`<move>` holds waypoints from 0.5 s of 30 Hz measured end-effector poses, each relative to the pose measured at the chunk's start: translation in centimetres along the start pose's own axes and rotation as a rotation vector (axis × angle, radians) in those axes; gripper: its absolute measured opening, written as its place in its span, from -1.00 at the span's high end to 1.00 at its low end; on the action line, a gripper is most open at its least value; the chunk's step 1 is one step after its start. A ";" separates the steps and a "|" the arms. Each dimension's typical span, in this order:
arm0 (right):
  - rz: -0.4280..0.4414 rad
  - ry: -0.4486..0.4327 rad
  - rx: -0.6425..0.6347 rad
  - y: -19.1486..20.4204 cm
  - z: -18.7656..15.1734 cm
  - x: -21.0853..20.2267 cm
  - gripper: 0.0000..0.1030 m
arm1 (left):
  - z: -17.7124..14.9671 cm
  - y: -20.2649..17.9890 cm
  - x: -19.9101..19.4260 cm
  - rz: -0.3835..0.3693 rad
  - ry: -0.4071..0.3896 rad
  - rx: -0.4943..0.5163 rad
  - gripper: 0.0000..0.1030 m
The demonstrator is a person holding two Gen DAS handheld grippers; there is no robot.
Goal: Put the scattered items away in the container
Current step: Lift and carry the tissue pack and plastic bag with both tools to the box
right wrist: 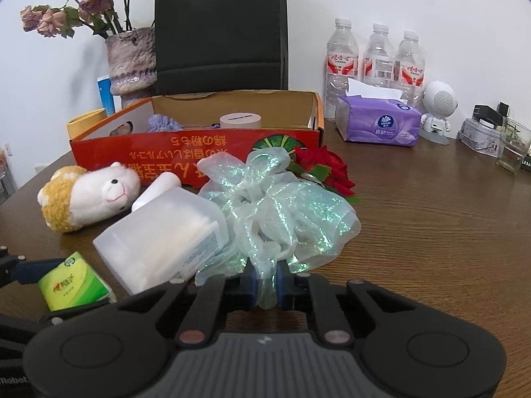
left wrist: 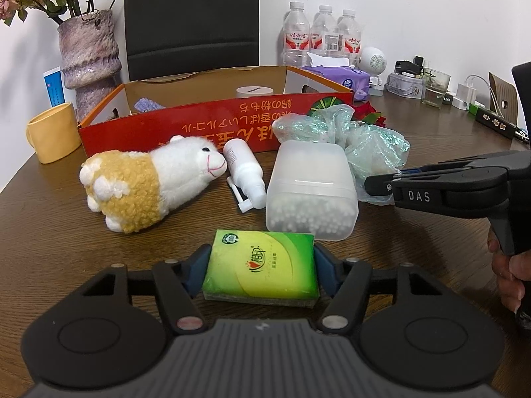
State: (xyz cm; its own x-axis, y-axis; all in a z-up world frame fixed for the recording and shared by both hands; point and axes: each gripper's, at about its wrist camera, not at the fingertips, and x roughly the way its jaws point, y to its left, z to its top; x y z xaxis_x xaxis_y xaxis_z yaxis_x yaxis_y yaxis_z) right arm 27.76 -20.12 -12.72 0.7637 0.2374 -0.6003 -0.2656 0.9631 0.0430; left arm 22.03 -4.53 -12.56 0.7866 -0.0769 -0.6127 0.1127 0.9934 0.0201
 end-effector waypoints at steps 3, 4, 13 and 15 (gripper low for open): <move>-0.005 0.000 -0.008 0.1 0.0 0.0 0.81 | 0.0 -0.2 0.0 0.011 0.001 -0.001 -0.29; -0.011 0.001 -0.015 0.3 0.0 0.0 0.81 | 0.0 -0.2 0.0 0.014 0.001 -0.001 -0.29; -0.016 0.001 -0.029 0.5 0.0 -0.1 0.82 | 0.0 -0.1 0.0 0.015 0.000 -0.009 -0.29; -0.015 0.001 -0.029 0.5 0.0 -0.1 0.82 | 0.0 -0.1 0.0 0.019 0.000 -0.013 -0.28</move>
State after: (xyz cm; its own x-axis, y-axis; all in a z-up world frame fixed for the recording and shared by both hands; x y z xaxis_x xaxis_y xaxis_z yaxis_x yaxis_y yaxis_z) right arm 27.61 -19.67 -12.63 0.7669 0.2230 -0.6018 -0.2714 0.9624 0.0109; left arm 21.99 -4.58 -12.58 0.7885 -0.0578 -0.6124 0.0898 0.9957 0.0216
